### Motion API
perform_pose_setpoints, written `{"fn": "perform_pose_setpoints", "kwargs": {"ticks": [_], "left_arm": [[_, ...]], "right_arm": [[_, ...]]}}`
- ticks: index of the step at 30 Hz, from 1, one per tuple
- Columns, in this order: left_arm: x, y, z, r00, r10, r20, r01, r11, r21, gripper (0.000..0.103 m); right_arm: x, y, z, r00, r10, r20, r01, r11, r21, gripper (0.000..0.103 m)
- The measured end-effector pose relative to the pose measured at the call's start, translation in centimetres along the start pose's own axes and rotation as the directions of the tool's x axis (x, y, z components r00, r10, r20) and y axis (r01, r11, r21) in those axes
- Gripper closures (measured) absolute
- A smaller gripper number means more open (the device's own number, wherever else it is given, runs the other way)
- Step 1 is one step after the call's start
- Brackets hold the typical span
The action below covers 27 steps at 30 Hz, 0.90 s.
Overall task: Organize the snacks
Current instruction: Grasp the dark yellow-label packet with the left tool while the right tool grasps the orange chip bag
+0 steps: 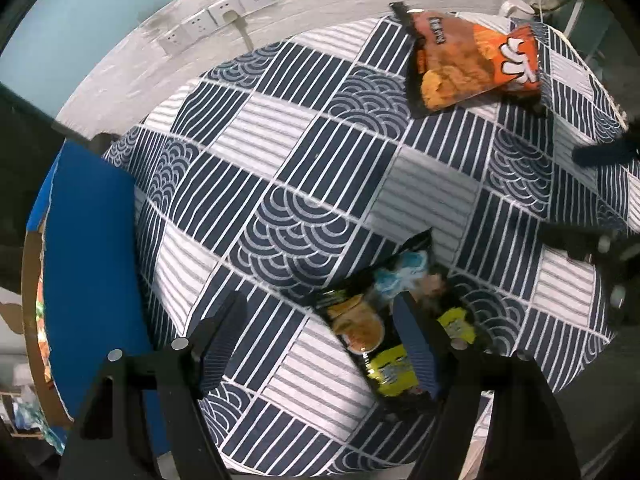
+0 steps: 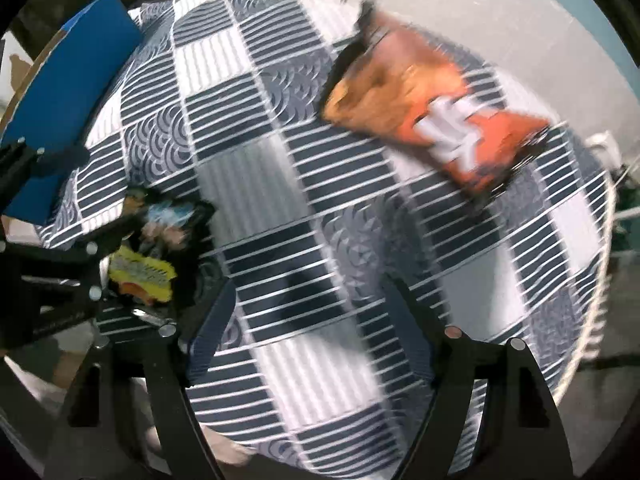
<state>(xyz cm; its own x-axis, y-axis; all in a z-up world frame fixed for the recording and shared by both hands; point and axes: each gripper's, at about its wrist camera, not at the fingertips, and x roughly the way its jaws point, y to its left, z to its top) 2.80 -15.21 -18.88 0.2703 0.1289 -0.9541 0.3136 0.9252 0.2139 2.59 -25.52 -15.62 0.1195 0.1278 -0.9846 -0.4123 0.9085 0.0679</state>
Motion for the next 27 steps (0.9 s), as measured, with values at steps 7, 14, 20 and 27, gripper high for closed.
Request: {"fn": "perform_pose_setpoints", "kwargs": {"ticks": [7,14,20,27], "left_arm": [[-0.4,0.2,2.1,1.000,0.004,0.019,-0.004,1.000,-0.011,0.026],[0.9,1.5,3.2,1.000,0.002,-0.010,-0.003,0.999,-0.042,0.026],[1.7,1.7,4.1,1.000,0.003,-0.013,-0.004,0.999,-0.039,0.026],[3.1,2.0,4.1,0.999,-0.011,-0.049,0.009,0.999,-0.043,0.026]], "right_arm": [[-2.1,-3.1,3.8,0.995,-0.096,0.019,0.098,0.978,-0.184,0.024],[-1.1,-4.0,8.1,0.986,-0.150,0.070,0.165,0.930,-0.328,0.024],[1.0,-4.2,9.2,0.986,-0.160,0.050,0.166,0.891,-0.423,0.024],[4.7,-4.2,9.6,0.983,-0.183,-0.008,0.160,0.880,-0.447,0.024]]}}
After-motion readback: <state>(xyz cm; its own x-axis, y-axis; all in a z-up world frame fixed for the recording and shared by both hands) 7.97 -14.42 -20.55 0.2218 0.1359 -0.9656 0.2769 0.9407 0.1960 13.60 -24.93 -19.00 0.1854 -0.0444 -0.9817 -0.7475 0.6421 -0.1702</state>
